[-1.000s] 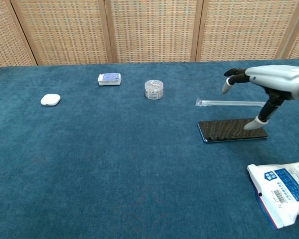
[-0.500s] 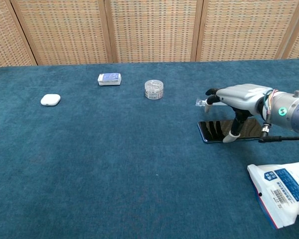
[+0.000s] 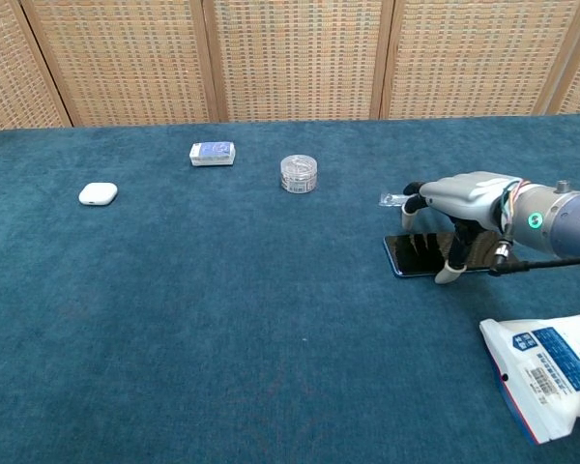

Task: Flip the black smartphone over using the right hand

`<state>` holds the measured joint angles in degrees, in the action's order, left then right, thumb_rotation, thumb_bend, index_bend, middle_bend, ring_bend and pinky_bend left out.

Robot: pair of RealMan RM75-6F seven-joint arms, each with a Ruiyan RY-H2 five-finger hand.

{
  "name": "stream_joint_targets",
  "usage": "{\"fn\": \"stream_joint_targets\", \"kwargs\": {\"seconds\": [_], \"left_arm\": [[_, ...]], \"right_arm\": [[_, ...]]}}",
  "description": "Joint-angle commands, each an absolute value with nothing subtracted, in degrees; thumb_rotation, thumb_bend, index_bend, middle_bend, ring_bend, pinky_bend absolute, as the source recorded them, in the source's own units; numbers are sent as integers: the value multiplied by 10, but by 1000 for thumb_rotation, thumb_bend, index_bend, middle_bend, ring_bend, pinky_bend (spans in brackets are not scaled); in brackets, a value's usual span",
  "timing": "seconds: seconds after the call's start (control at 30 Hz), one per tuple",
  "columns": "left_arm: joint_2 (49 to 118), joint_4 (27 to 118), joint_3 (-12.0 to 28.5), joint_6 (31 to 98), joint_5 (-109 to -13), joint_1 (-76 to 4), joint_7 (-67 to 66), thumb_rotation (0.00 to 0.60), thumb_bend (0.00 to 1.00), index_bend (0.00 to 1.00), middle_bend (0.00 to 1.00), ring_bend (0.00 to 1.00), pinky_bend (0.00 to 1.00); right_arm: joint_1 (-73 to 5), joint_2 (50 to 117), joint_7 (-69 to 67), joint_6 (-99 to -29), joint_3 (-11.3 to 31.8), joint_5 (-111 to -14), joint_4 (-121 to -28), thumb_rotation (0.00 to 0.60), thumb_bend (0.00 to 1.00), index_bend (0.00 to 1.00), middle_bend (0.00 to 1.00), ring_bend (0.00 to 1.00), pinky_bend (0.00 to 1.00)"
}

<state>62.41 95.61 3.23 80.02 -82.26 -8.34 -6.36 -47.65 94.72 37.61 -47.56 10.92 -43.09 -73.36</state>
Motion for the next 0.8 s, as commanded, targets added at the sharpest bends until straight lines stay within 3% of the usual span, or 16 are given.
{"fn": "stream_joint_targets", "kwargs": {"seconds": [0.03, 0.27, 0.5, 0.8], "left_arm": [[624, 956, 33, 799, -821, -84, -64, 600, 0, 0, 0, 0, 0], [623, 956, 33, 797, -817, -86, -62, 600, 0, 0, 0, 0, 0], [622, 956, 33, 797, -818, -86, -60, 600, 0, 0, 0, 0, 0], [621, 958, 32, 798, -820, -86, -57, 600, 0, 0, 0, 0, 0]], "right_arm": [[-482, 951, 380, -472, 107, -423, -727, 600, 242, 347, 0, 0, 0], [-487, 950, 367, -472, 103, -431, -730, 600, 316, 495, 0, 0, 0], [-477, 941, 325, -485, 102, -471, -753, 600, 337, 504, 0, 0, 0], [-448, 893, 185, -491, 144, -521, -839, 600, 337, 504, 0, 0, 0]]}}
